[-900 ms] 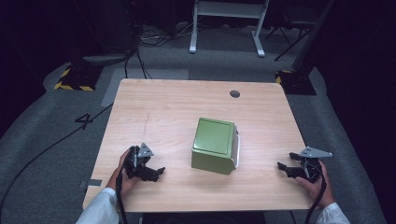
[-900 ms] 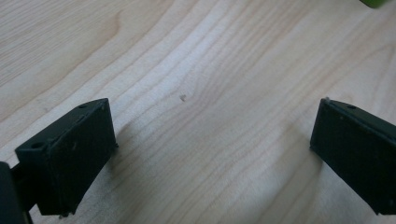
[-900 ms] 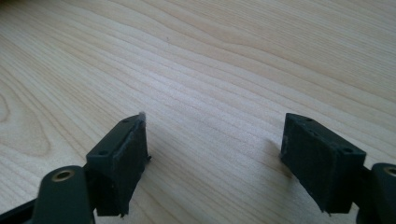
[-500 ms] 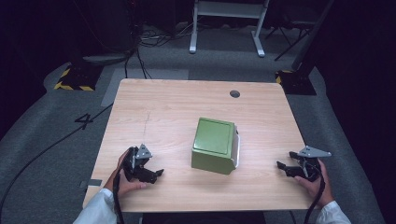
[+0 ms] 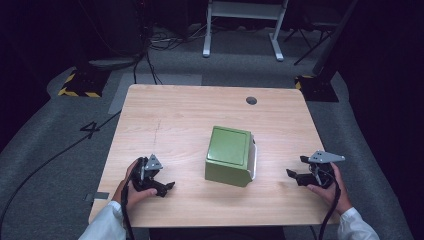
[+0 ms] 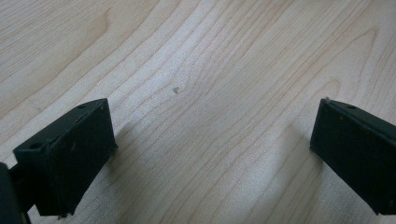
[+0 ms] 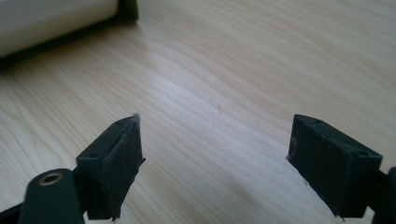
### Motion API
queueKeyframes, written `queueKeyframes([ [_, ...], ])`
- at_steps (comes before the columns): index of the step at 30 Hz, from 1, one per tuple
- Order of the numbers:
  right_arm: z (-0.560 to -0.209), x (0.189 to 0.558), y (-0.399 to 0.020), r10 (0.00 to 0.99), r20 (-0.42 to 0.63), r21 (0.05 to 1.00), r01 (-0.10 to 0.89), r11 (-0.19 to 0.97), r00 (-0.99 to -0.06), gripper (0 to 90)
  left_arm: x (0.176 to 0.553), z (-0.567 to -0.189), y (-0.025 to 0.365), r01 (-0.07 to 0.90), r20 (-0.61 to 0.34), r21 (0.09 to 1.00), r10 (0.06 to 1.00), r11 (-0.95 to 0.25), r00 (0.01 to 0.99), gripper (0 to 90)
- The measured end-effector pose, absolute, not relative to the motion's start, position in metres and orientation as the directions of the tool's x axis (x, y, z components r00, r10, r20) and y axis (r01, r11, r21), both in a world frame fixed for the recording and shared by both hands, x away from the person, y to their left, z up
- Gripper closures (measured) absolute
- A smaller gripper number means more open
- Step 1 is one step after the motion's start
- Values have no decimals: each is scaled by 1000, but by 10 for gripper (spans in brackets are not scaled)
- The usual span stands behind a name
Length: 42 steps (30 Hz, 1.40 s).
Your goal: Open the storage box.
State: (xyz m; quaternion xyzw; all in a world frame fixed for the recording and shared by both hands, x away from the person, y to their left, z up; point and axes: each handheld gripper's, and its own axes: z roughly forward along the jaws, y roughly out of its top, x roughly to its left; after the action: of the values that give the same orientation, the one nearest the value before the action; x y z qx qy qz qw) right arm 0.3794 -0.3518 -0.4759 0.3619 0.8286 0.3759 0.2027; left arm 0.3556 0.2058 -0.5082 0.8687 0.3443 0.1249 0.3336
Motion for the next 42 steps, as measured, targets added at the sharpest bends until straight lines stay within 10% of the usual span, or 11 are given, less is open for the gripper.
queueKeyframes([
  [17,-426,396,-280,633,-114,799,308,517,-766,172,356,-508,206,515,-13,665,681,-541,732,1],
  [42,-446,418,-236,605,-101,762,330,557,-790,213,356,-508,206,515,-13,666,681,-541,732,1],
])
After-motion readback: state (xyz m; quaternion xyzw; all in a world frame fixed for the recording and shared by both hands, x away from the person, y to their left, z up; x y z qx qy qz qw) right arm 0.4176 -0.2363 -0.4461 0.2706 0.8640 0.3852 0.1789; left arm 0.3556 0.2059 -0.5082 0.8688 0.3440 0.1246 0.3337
